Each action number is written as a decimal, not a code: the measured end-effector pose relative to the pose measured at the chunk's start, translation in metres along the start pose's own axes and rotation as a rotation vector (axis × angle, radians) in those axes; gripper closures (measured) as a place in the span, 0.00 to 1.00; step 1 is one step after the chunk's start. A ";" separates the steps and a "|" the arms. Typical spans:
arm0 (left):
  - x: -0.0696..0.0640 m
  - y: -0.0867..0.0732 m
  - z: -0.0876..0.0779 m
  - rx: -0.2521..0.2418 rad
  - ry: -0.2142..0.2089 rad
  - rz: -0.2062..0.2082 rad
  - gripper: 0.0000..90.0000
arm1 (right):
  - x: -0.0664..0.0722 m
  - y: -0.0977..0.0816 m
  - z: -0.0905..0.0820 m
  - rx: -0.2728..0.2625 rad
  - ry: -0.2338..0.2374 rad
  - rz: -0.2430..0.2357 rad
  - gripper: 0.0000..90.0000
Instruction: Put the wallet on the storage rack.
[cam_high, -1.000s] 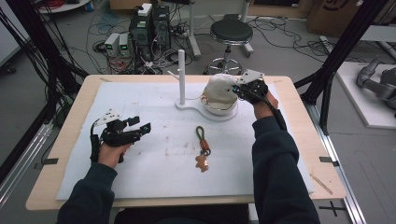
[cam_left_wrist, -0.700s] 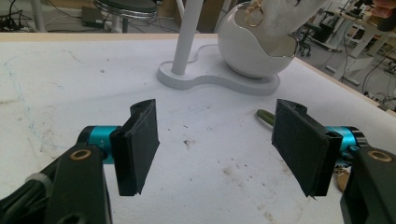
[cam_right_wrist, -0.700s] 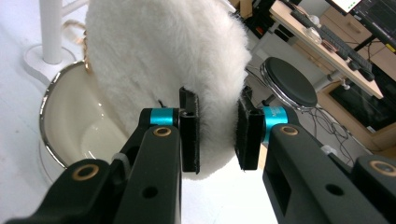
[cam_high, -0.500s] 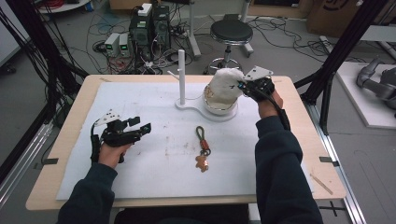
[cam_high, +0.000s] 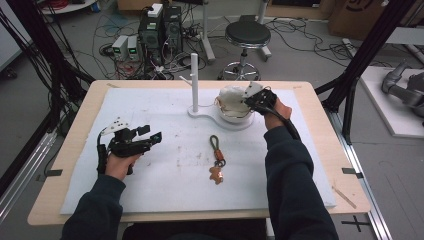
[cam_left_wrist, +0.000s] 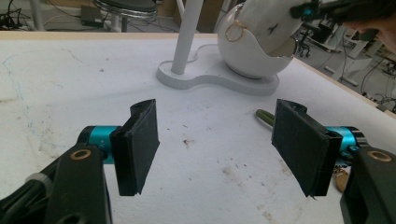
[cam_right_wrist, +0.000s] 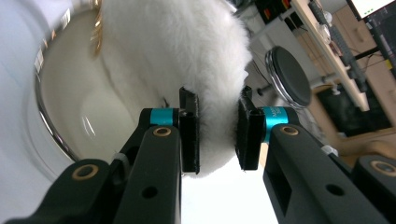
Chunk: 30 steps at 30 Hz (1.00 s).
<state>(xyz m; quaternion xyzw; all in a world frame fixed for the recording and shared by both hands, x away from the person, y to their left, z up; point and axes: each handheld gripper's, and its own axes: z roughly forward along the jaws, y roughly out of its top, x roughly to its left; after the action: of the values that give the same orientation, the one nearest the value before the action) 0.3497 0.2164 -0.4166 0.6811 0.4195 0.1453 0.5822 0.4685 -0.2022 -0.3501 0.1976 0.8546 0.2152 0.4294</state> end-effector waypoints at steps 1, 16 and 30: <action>0.000 0.000 0.000 0.001 0.001 0.002 0.35 | 0.002 0.000 0.003 0.012 0.002 0.004 0.84; 0.000 0.000 0.000 0.004 -0.002 0.001 0.35 | -0.026 -0.008 -0.029 -0.091 -0.053 0.192 0.83; 0.000 0.000 0.000 0.006 -0.004 0.001 0.35 | -0.014 0.001 -0.022 -0.031 -0.095 0.107 0.83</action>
<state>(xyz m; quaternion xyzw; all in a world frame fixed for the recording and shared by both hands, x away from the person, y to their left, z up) 0.3496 0.2161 -0.4171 0.6832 0.4187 0.1430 0.5809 0.4584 -0.2131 -0.3279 0.2463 0.8181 0.2411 0.4604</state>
